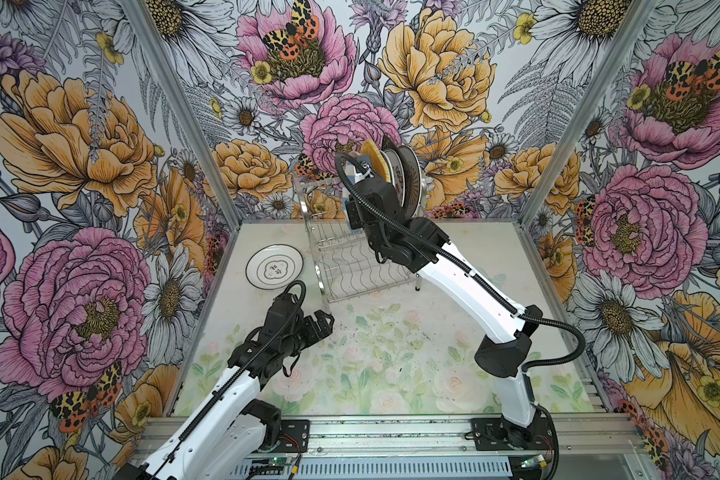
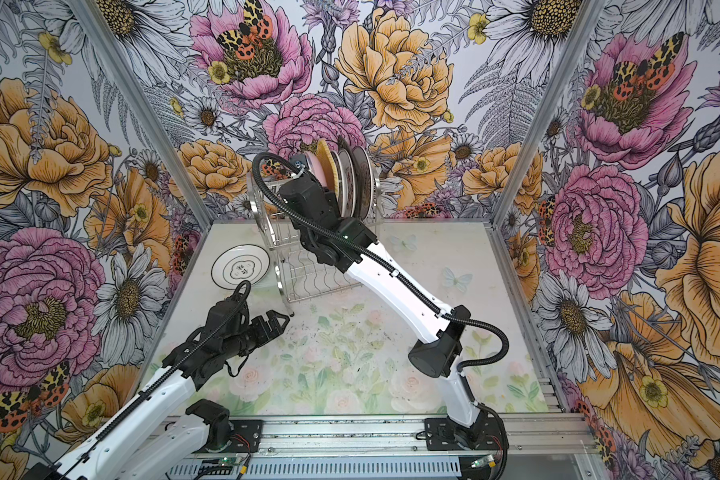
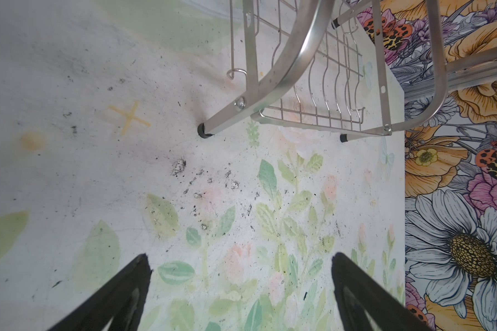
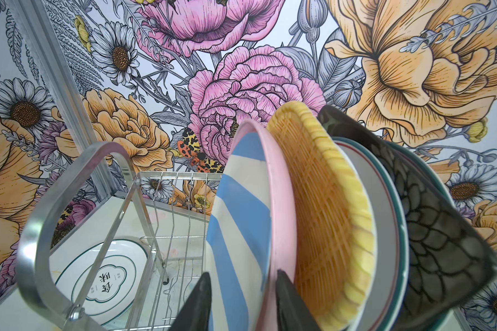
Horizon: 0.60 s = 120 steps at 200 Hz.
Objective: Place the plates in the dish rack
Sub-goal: 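Lower the blue-striped plate into the rack slot beside the pink plate, then open the right gripper and withdraw it while the left gripper reaches the white plate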
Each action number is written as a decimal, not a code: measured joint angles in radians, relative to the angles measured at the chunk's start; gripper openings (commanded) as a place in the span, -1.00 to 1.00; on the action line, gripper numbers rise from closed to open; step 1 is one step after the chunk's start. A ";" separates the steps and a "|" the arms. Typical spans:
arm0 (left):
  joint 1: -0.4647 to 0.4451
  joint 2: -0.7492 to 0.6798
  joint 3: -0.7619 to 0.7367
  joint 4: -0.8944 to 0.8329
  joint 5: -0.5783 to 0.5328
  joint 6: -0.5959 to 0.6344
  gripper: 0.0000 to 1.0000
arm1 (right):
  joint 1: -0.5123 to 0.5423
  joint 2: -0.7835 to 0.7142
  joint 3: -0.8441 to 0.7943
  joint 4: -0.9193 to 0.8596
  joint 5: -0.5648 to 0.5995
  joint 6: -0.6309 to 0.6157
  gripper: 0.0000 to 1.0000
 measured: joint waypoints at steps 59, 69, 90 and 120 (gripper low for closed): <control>0.037 -0.005 0.016 -0.039 -0.023 0.009 0.97 | 0.040 -0.130 -0.176 0.001 -0.015 0.016 -0.16; 0.067 -0.005 0.027 -0.051 -0.026 0.014 0.97 | 0.046 -0.174 -0.232 -0.001 -0.026 0.027 -0.16; 0.152 -0.005 0.063 -0.079 -0.028 0.043 0.94 | 0.049 -0.281 -0.375 0.006 -0.059 0.068 -0.08; 0.277 0.019 0.124 -0.097 -0.029 0.095 0.91 | 0.047 -0.437 -0.599 0.015 -0.118 0.143 0.07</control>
